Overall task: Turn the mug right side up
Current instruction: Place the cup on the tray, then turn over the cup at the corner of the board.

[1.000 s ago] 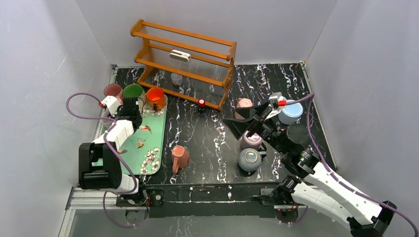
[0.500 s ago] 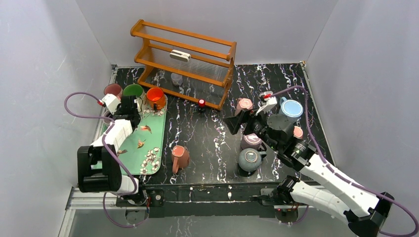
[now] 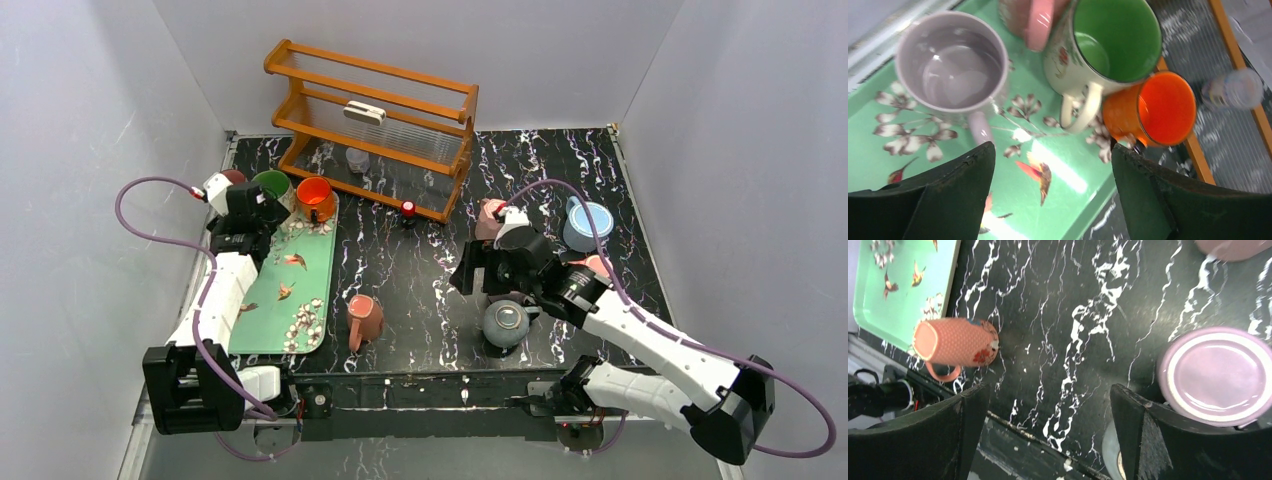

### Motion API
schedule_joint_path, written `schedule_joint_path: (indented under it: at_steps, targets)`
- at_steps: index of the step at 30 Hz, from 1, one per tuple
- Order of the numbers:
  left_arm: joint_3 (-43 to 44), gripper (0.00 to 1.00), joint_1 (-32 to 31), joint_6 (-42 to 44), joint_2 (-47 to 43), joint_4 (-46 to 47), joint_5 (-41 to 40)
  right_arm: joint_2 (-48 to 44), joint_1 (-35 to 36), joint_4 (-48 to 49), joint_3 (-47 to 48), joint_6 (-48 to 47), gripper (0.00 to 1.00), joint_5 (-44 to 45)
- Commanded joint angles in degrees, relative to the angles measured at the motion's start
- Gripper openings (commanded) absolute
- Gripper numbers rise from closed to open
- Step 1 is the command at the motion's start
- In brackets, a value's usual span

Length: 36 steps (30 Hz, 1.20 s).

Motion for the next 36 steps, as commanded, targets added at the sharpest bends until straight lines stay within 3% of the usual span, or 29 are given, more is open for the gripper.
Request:
schedule_joint_path:
  at_steps: [1, 6, 12, 16, 23, 29, 36]
  targets:
    - [0.4, 0.84, 0.0, 2.9, -2.1, -3.4, 12.5, 1.5, 0.2, 0.2, 1.5, 4.1, 0.96, -7.9]
    - [-2.0, 0.79, -0.2, 4.3, -3.5, -4.9, 27.0, 3.5, 0.2, 5.9, 0.6, 9.5, 0.92, -16.5]
    - [-6.1, 0.8, -1.3, 4.9, -9.3, -8.4, 26.5, 7.0, 0.2, 14.3, -1.6, 14.7, 0.91, -21.6]
    - [-6.9, 0.8, -2.6, 6.1, -11.8, -10.6, 31.3, 8.2, 0.2, 22.7, -6.0, 21.0, 0.89, -25.3]
    - [-9.9, 0.8, -3.9, 9.2, -17.2, -11.4, 29.2, 11.5, 3.1, 30.3, -7.4, 27.8, 0.85, -24.6]
    - [-12.6, 0.82, -3.8, 10.7, -17.4, -7.6, 34.2, 17.0, 11.0, 31.7, -5.0, 31.4, 0.85, -18.4]
    - [-13.6, 0.82, -3.8, 12.8, -18.9, -6.5, 34.2, 26.5, 16.8, 28.8, 2.7, 30.8, 0.81, -14.2]
